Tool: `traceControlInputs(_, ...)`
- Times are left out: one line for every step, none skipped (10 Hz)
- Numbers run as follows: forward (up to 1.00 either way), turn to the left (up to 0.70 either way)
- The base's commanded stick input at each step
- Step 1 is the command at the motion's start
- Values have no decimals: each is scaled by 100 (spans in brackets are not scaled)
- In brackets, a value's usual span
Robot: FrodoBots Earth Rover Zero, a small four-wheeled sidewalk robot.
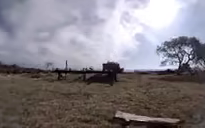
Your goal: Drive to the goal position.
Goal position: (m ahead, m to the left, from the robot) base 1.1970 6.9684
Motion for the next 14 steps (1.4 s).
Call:
traceControlInputs(70,27)
traceControlInputs(70,27)
traceControlInputs(70,27)
traceControlInputs(70,27)
traceControlInputs(70,27)
traceControlInputs(70,27)
traceControlInputs(70,27)
traceControlInputs(70,27)
traceControlInputs(70,27)
traceControlInputs(70,27)
traceControlInputs(70,27)
traceControlInputs(70,27)
traceControlInputs(70,27)
traceControlInputs(70,27)
